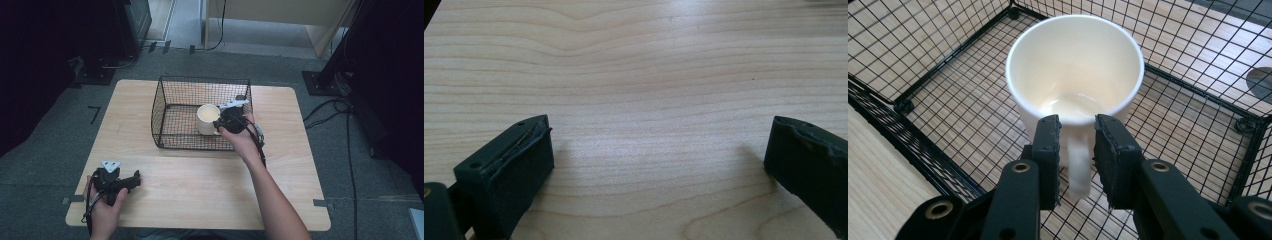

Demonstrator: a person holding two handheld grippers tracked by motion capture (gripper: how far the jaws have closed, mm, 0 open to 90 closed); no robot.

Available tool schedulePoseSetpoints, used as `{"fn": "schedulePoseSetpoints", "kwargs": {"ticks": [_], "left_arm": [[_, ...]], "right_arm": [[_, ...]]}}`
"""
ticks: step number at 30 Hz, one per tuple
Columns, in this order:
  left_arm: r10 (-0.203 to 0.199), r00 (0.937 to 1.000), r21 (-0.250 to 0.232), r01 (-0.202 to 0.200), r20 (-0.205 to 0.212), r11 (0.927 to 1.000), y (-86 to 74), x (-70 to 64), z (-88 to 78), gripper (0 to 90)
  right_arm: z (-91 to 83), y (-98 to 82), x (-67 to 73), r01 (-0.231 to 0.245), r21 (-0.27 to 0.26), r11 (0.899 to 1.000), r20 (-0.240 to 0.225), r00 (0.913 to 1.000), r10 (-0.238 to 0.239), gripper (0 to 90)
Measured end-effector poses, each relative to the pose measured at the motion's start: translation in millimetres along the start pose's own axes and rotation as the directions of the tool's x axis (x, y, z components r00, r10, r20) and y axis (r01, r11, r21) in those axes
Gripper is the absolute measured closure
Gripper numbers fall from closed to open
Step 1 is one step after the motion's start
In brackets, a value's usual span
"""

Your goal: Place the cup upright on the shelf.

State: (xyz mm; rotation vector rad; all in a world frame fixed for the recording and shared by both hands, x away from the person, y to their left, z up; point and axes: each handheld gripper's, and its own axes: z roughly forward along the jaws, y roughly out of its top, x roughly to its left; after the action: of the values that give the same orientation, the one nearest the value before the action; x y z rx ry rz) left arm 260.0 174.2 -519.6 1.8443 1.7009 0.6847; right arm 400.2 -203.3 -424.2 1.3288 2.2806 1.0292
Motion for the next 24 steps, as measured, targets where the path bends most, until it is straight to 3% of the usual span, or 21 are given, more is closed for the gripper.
{"fn": "schedulePoseSetpoints", "kwargs": {"ticks": [6,12,13,16,21,24], "left_arm": [[0.0,1.0,0.0,0.0,0.0,1.0,0.0,0.0,0.0,0.0],[-0.001,1.0,0.0,0.001,0.0,1.0,0.0,0.0,0.0,0.0],[0.0,1.0,0.0,0.0,0.0,1.0,0.0,0.0,0.0,0.0],[0.0,1.0,-0.001,0.0,0.0,1.0,0.0,0.0,0.0,0.0],[0.0,1.0,-0.001,0.0,0.0,1.0,-0.1,0.0,0.1,0.0],[-0.001,1.0,-0.002,0.001,0.0,1.0,-0.1,0.0,0.1,0.0]], "right_arm": [[-2.4,-0.1,-0.4,-0.002,-0.018,1.0,0.002,1.0,0.002,70.5],[-13.0,0.0,0.9,-0.009,-0.065,0.998,-0.024,0.9997,0.008,60.9],[-19.3,0.3,2.4,-0.009,-0.081,0.997,-0.028,0.9996,0.007,50.6],[-27.8,-1.1,4.2,-0.013,-0.109,0.994,-0.049,0.9988,0.008,38.6],[-41.8,-9.0,10.8,0.008,-0.131,0.991,-0.063,0.9979,-0.016,4.7],[-47.8,-14.4,13.9,0.022,-0.131,0.991,-0.073,0.9968,-0.032,0.0]]}}
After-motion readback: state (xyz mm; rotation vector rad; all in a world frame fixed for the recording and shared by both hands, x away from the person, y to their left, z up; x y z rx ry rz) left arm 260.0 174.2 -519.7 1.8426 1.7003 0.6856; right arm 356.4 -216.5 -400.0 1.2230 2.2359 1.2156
